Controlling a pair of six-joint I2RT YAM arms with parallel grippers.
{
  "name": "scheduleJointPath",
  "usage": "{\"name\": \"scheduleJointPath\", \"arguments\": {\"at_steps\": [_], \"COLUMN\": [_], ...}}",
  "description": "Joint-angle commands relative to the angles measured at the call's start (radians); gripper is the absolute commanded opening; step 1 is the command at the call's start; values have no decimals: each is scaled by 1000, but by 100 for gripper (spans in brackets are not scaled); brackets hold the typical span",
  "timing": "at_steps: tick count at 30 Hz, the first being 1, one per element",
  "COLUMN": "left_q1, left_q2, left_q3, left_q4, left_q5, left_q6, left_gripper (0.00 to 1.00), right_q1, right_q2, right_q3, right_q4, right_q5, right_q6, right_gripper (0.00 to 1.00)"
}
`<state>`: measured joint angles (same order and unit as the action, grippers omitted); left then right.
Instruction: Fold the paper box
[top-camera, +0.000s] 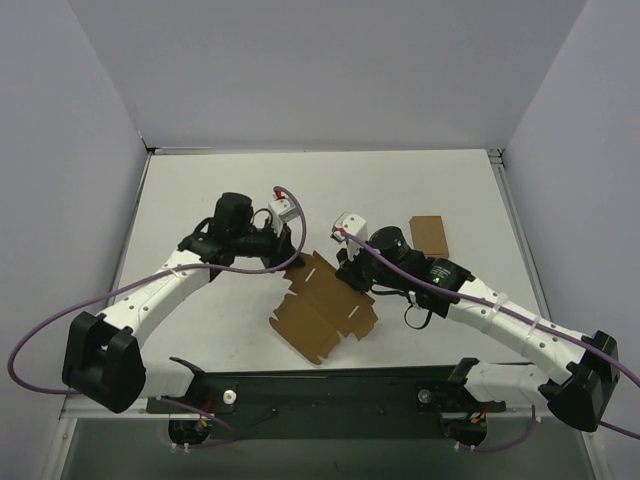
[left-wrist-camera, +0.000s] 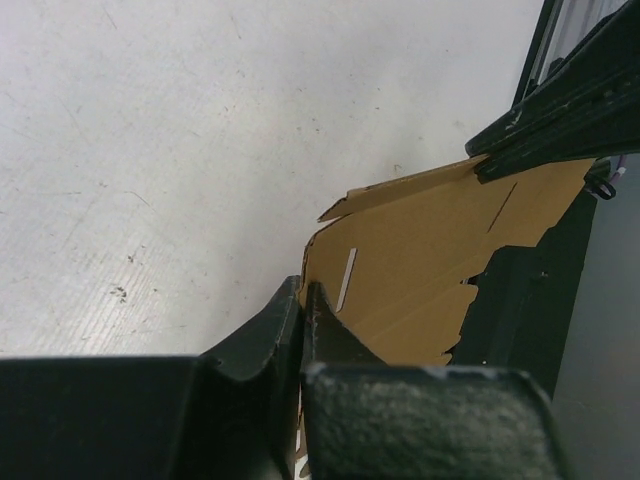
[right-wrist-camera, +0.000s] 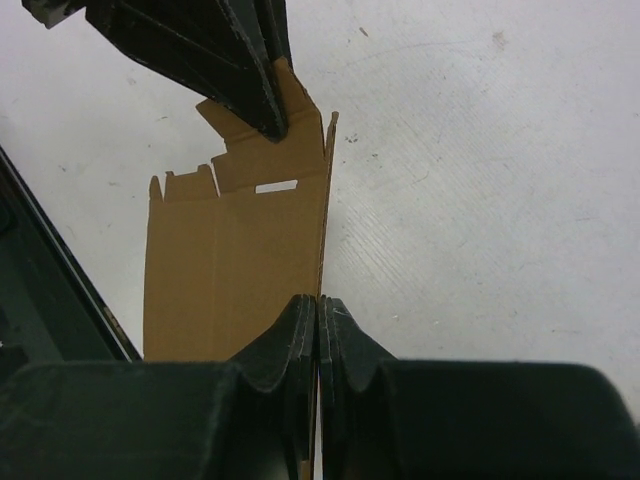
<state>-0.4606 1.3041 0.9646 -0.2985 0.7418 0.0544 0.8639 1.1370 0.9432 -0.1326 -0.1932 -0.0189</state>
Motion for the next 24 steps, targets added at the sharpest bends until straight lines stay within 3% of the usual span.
{"name": "scheduleJointPath", "arguments": {"at_steps": [1,2,5,8,16,24], "left_q1": [5,5,5,8,8,8], "left_q2": [38,40,14,-35,-144,-54], "left_q3": [78,83,88,72,2,59], "left_q4": [-7,-19,-21,5,142,139], "left_q5": [-24,-36,-70,-79,16,113], "left_q6": [-39,-38,-21,-5,2,-5], "left_gripper": [31,44,66,75,82,82], "right_q1": [21,20,17,6,-103,-147], "right_q2": [-16,-13,9,23,18,18], "right_q3": [-6,-6,-4,0,5,16], "right_q4": [21,18,8,-4,-6,-4], "right_q5": [75,72,38,-6,-215,-373], "right_q6": [-10,-4,8,17,69,91], "right_gripper": [0,0,0,0,0,0]}}
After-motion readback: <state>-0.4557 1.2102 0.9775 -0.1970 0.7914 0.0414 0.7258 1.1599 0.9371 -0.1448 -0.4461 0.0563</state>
